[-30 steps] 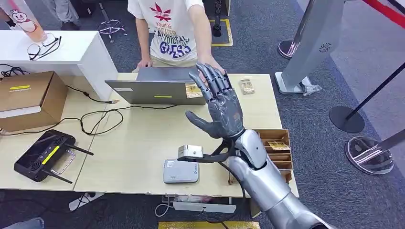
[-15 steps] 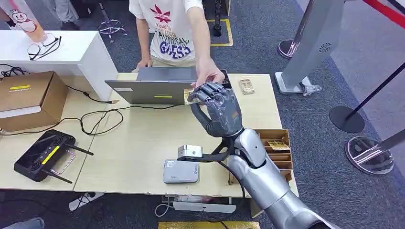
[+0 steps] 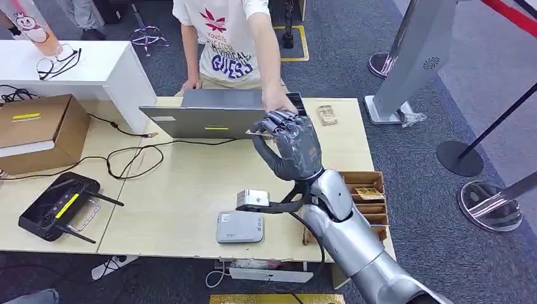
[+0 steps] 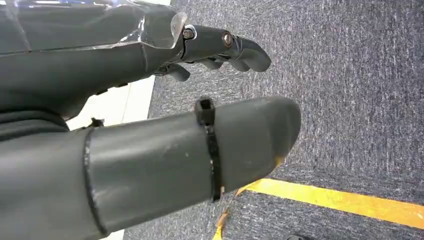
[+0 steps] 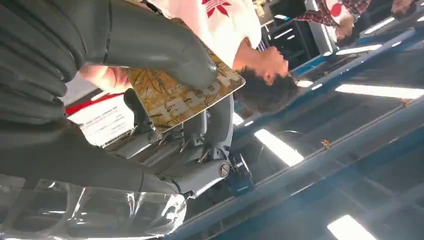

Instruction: Pass the card to the sensor for recognition and then transmit it.

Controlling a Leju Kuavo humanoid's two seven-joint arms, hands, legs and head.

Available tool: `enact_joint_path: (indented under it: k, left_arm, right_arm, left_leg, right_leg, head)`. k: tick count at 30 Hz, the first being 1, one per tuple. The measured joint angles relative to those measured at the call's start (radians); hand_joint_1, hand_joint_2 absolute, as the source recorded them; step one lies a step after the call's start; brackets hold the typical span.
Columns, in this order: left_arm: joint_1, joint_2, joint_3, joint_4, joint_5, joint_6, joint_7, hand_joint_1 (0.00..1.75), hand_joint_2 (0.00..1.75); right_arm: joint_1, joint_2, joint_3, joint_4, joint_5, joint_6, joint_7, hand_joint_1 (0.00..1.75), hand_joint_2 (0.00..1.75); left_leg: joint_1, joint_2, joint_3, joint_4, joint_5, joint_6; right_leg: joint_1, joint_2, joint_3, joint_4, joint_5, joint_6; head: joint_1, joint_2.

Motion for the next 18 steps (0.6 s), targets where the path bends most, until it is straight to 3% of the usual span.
enact_joint_path:
  k: [9,12,14,18]
  left_arm:
    - [0.0,0.001,0.0,0.0,0.004,-0.001,-0.002,0.0,0.0]
    - [0.0,0.001,0.0,0.0,0.004,-0.002,-0.002,0.0,0.0]
    - [-0.001,0.001,0.0,0.0,0.004,-0.004,-0.002,0.0,0.0]
    - [-0.001,0.003,0.0,0.0,0.004,-0.007,-0.002,0.0,0.0]
  right_arm:
    - [0.0,0.0,-0.001,-0.003,-0.2,0.123,-0.06,1.41,1.75]
    - [0.002,0.0,-0.007,-0.015,-0.304,0.2,-0.082,1.38,1.75]
    - [0.007,0.0,-0.016,-0.028,-0.402,0.276,-0.101,1.47,1.75]
    - [0.02,0.0,-0.041,-0.054,-0.56,0.4,-0.123,1.47,1.75]
  left_leg:
    - [0.0,0.0,0.0,0.0,0.0,0.0]
    - [0.0,0.0,0.0,0.0,0.0,0.0]
    - [0.0,0.0,0.0,0.0,0.0,0.0]
    - [0.0,0.0,0.0,0.0,0.0,0.0]
  right_leg:
    - [0.0,0.0,0.0,0.0,0.0,0.0]
    - [0.0,0.0,0.0,0.0,0.0,0.0]
    - [0.0,0.0,0.0,0.0,0.0,0.0]
    - [0.0,0.0,0.0,0.0,0.0,0.0]
  head:
    - [0.0,0.0]
    - [0.0,0.0]
    - [0.0,0.0]
    - [0.0,0.0]
